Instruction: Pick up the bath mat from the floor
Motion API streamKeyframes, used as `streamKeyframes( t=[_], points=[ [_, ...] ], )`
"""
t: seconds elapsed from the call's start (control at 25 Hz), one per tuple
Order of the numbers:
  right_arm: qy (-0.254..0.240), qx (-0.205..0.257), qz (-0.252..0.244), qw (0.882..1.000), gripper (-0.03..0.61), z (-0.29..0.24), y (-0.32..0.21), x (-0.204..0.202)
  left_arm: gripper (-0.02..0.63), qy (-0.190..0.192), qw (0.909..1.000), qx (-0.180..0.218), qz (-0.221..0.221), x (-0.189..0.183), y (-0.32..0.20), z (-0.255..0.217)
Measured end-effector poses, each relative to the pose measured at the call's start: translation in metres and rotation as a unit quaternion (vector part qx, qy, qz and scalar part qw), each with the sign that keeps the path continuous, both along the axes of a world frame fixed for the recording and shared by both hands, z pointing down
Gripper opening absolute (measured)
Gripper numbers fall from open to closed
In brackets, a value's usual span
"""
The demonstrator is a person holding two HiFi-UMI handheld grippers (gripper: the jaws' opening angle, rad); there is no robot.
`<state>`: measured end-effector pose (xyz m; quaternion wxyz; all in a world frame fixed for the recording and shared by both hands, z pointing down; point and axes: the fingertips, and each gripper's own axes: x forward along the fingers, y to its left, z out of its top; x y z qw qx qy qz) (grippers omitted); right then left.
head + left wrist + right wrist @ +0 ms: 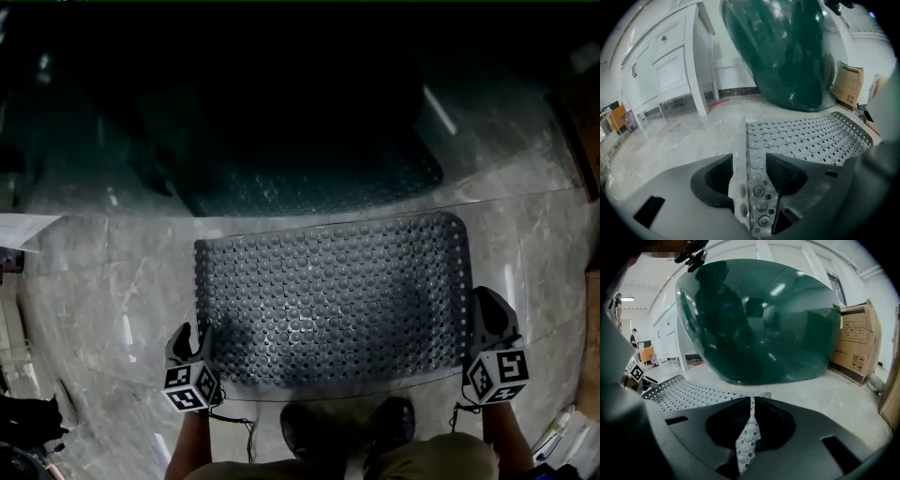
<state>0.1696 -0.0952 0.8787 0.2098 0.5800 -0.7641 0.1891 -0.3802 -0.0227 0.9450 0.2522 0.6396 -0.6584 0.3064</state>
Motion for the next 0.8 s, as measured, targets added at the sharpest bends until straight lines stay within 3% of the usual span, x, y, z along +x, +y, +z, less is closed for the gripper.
streamKeyframes(
  t=[0.2,0.32,0.56,0.68,0.8],
  points=[
    [-0.001,0.001,-0.004,1.000,0.020,0.000,-0.003,-0.002,0.194,-0.008,0.9993,-0.036,0.001,-0.006,-0.001,0.017],
    [0.000,0.003,-0.003,1.000,0.020,-0.001,-0.003,-0.001,0.059,-0.022,0.9987,-0.045,-0.008,-0.015,-0.002,0.019],
    [0.013,0.008,0.007,1.000,0.021,0.000,-0.001,0.007,0.043,-0.005,0.9990,-0.044,-0.005,-0.015,-0.002,0.023],
    [0.003,0.001,0.004,1.000,0.029,0.008,-0.007,-0.008,0.043,-0.012,0.9987,-0.050,-0.007,-0.030,-0.001,0.016],
    [0.002,-0.014,-0.003,1.000,0.099,0.012,-0.009,-0.010,0.043,-0.019,0.9986,-0.048,-0.007,-0.031,-0.003,0.017]
  ],
)
